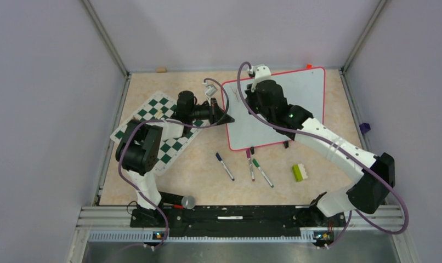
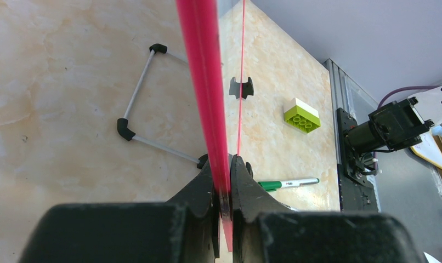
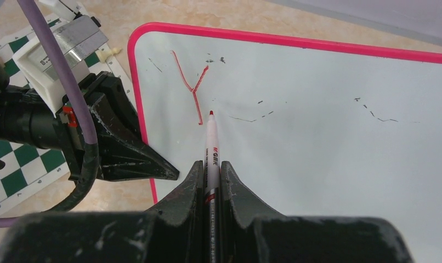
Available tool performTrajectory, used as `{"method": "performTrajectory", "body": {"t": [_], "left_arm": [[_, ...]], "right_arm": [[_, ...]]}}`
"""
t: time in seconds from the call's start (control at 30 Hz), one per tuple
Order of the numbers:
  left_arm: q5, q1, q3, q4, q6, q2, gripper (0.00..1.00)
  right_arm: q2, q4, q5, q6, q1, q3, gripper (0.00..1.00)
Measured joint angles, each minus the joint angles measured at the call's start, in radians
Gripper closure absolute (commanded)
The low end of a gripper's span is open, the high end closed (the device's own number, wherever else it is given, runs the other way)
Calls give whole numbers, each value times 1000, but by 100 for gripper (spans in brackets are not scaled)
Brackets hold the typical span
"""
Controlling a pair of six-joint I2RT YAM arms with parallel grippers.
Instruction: Write a sentence on the whiteboard
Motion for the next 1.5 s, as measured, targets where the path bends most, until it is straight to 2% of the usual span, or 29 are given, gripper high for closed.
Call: {"method": "performTrajectory", "body": {"t": [0.77, 1.5], "left_arm": [[0, 0, 0, 0, 0, 0, 100], [-4, 0, 0, -6, -1, 0, 100]], "right_arm": [[68, 10, 72, -6, -6, 43, 100], [86, 6, 6, -7, -7, 56, 100]]}}
